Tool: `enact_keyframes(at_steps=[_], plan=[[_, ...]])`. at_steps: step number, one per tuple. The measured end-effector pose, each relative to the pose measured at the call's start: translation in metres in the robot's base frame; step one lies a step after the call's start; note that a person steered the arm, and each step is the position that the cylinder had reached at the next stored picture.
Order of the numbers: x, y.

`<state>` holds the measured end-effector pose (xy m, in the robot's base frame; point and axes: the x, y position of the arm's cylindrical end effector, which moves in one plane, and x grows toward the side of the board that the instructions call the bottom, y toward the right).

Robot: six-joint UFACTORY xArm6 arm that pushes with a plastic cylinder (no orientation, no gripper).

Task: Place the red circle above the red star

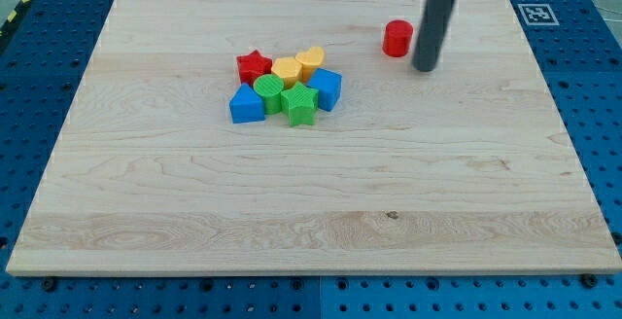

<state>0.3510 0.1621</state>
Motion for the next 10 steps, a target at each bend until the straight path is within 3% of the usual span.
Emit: enact_keyframes(at_steps=[1,2,3,5,7,10], plan=[[-0.056,-0.004],[-0.070,-0.060],[-0.070,-0.067],[-0.062,-0.024],[-0.062,-0.069],[-0.073,-0.069]])
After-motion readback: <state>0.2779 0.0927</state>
